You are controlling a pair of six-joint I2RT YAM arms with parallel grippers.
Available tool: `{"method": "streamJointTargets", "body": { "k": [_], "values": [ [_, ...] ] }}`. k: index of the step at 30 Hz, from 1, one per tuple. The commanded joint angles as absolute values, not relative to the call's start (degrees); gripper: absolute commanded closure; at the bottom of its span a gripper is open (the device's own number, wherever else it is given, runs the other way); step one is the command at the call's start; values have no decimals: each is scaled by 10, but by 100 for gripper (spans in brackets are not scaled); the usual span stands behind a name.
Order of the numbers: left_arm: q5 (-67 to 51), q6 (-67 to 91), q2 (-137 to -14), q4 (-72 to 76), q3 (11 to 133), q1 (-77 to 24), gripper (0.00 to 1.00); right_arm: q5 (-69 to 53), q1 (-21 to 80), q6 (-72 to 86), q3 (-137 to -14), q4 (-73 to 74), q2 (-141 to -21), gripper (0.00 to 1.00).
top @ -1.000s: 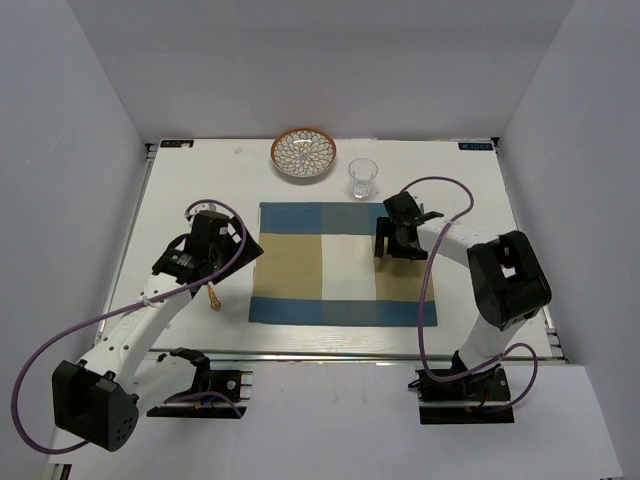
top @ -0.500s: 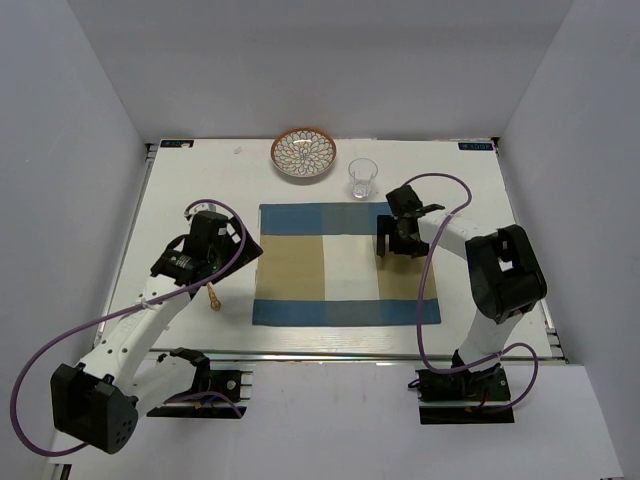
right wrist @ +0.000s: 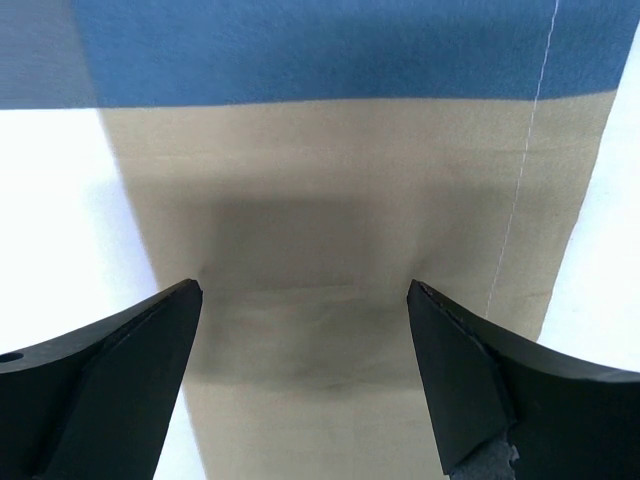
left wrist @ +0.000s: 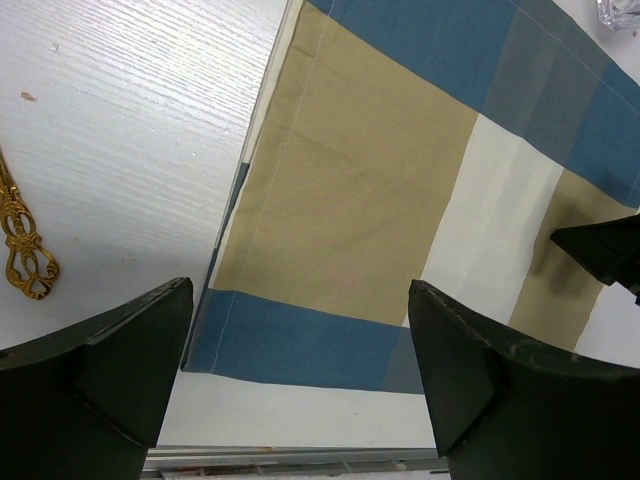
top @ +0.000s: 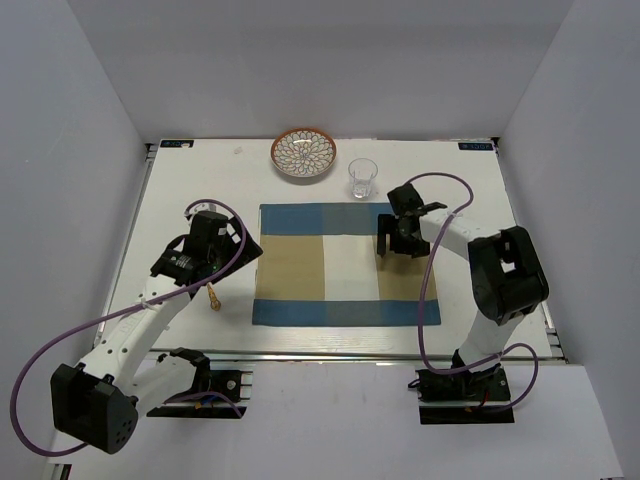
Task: Set the dinner table for one person
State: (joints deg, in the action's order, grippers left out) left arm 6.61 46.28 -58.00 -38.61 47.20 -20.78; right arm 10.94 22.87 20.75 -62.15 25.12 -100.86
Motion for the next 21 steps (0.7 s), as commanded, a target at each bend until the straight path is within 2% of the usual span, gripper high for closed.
{"method": "streamJointTargets", "body": {
  "k": [1, 6, 9, 12, 16, 21],
  "values": [
    [66, 453, -563, -385, 472, -210, 2, 92, 224, 197, -676, 275, -1011, 11],
    [74, 445, -553, -387, 471, -210, 2, 92, 226, 192, -737, 304, -1014, 11],
    [46, 439, -557, -367, 464, -198, 2, 86, 227, 196, -745, 307, -975, 11],
    [24, 447, -588, -330, 460, -198, 2, 63, 230, 196, -713, 280, -897, 11],
    [22, 463, -658, -293, 492, -193, 2, -101, 229, 195, -607, 187, -715, 11],
    [42, 480, -790, -297, 612, -192, 2, -164, 233, 208, -516, 183, -533, 11]
  ]
}}
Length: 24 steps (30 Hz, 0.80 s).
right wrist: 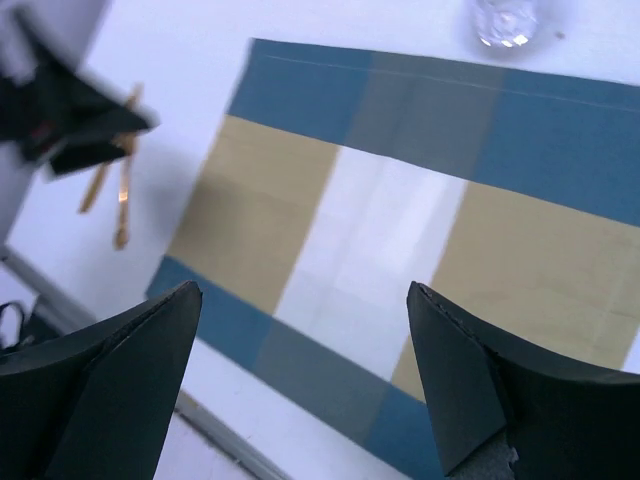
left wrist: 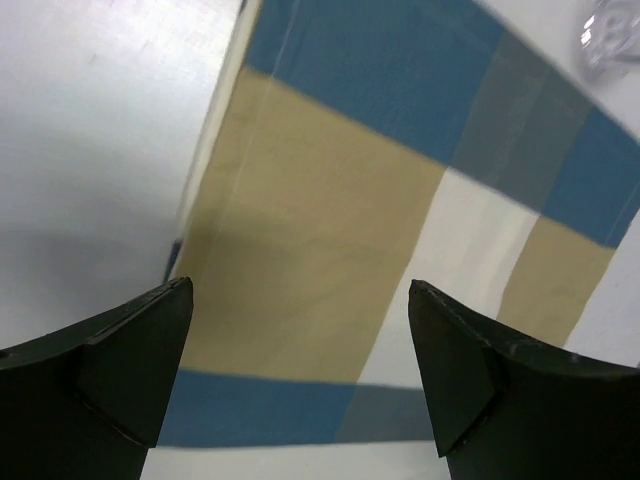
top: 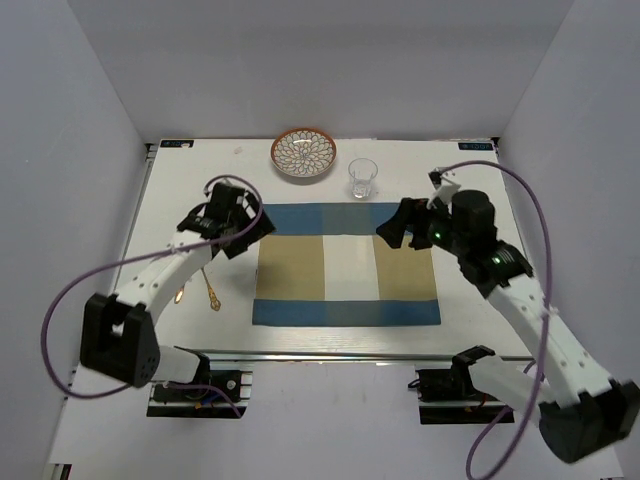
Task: Set the dinner table for one person
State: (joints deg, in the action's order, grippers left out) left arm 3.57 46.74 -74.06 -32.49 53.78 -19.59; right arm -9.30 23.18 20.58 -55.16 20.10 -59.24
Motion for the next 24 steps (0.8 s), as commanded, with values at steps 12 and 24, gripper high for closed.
{"method": "streamJointTargets", "body": {
  "k": [12, 24],
  "values": [
    [27, 525, -1062, -273, 871, -177, 2, -293, 232, 212, -472, 260, -366, 11],
    [32, 543, -1263, -216, 1056, -161, 2, -376, 232, 239, -388, 239, -291, 11]
  ]
}}
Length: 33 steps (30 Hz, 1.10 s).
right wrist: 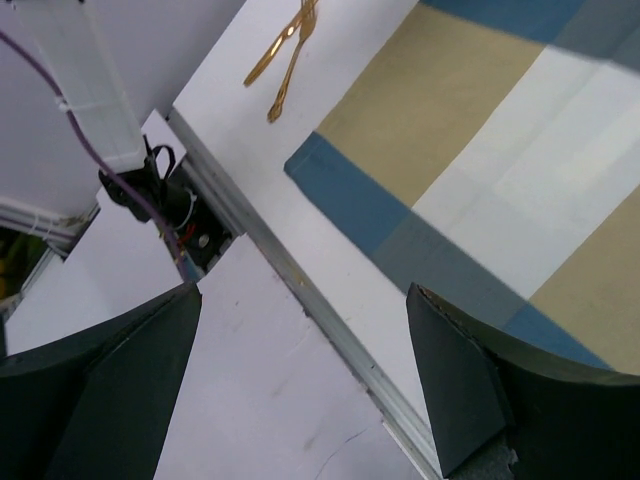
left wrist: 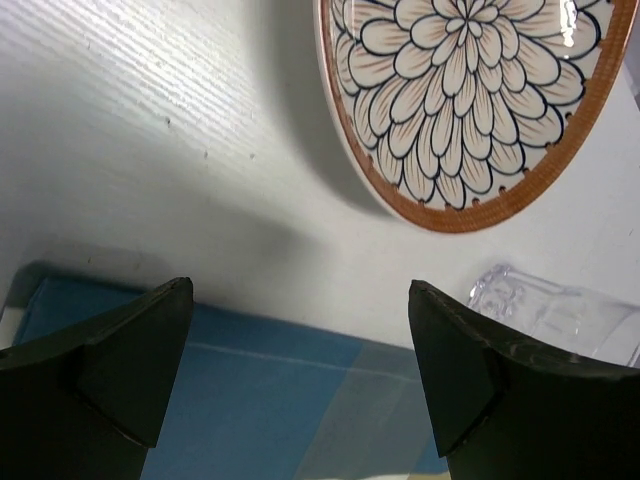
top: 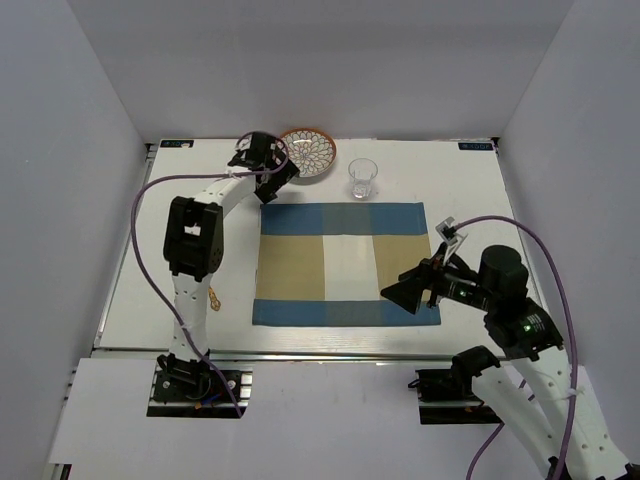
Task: Set the dinner table for one person
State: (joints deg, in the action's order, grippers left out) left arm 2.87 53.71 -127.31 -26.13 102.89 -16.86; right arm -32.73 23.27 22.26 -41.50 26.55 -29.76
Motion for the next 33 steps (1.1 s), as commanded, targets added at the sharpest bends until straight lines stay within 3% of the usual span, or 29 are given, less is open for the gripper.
{"method": "streamJointTargets", "body": {
  "k": [1, 8, 15, 19, 20, 21, 22, 23, 24, 29, 33],
  "values": [
    [39, 545, -1274, -209, 1059, -161, 2, -380, 231, 243, -381, 236, -290, 11],
    [19, 555, -1342, -121, 1083, -156, 2, -402, 232, 245, -339, 211, -297, 11],
    [37, 570, -1400, -87, 1107, -150, 9, -395, 232, 225, -343, 219, -305, 11],
    [47, 581, -1426, -98, 1128, -150, 31, -403, 230, 233, -333, 208, -317, 11],
    [50, 583, -1430, -98, 1129, -145, 47, -404, 231, 234, -332, 205, -321, 11],
    [50, 587, -1432, -98, 1128, -145, 55, -406, 232, 235, -331, 203, -321, 11],
    [46, 588, -1431, -98, 1127, -145, 81, -401, 232, 232, -328, 199, -321, 11],
    [44, 594, -1428, -99, 1125, -145, 94, -395, 231, 233, -327, 200, -322, 11],
    [42, 598, -1424, -104, 1116, -140, 100, -385, 234, 232, -328, 204, -323, 11],
    [68, 606, -1314, -59, 1000, -134, 100, -387, 233, 233, -330, 211, -322, 11],
    [92, 601, -1138, 21, 850, -134, 100, -374, 231, 232, -330, 217, -308, 11]
  ]
}}
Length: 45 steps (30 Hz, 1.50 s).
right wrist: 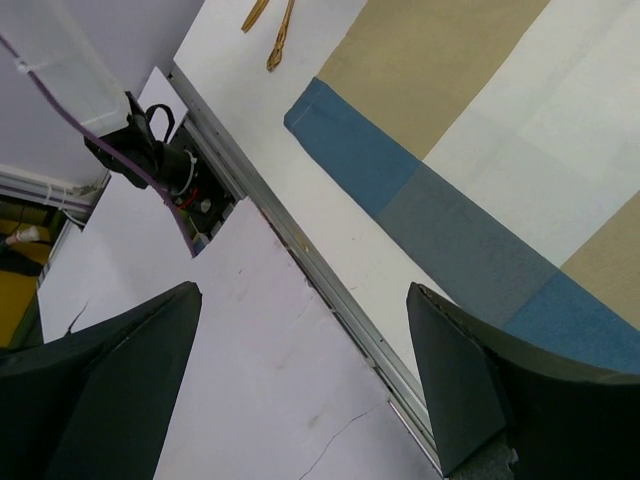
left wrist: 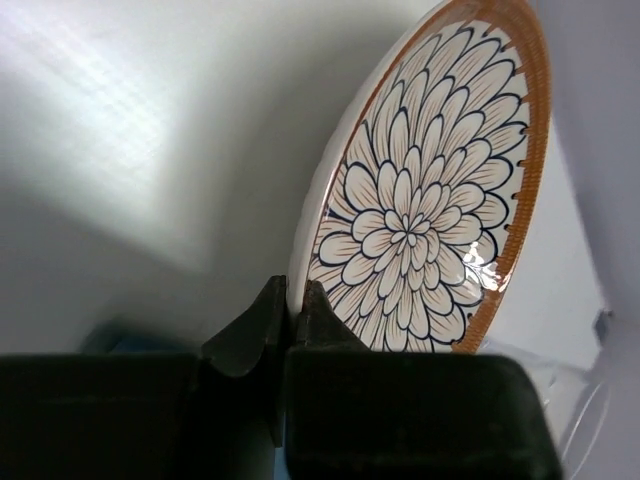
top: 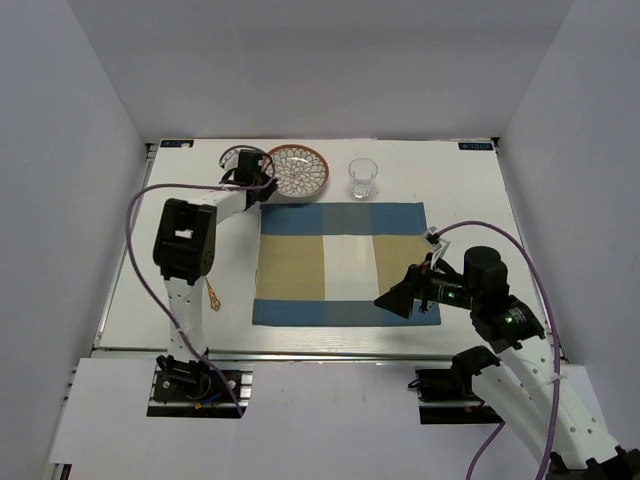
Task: Set the dinner table for one person
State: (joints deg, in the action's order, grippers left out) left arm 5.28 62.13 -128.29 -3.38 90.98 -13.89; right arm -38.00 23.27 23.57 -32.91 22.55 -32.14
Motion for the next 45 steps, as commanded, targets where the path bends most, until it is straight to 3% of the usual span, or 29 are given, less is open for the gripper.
{"method": "streamJointTargets", "body": {
  "k": [1, 6, 11, 16, 19, 27, 45],
  "values": [
    [92, 598, -1110, 34, 832, -128, 100, -371, 231, 231, -329, 218, -303, 11],
    [45, 533, -967, 42, 791, -128, 100, -317, 231, 215, -325, 236, -281, 11],
    [-50, 488, -926, -62, 811, -142, 100, -314, 230, 241, -304, 216, -272, 11],
    [-233, 485, -932, -62, 758, -163, 100, -279, 230, 251, -332, 243, -256, 11],
    [-281, 494, -929, -54, 712, -184, 100, -225, 229, 229, -384, 296, -245, 11],
    [-262, 470, -867, -35, 585, -264, 100, -143, 231, 223, -446, 388, -224, 11],
    [-222, 417, -935, 83, 527, -301, 100, -158, 231, 217, -441, 428, -204, 11]
  ]
}}
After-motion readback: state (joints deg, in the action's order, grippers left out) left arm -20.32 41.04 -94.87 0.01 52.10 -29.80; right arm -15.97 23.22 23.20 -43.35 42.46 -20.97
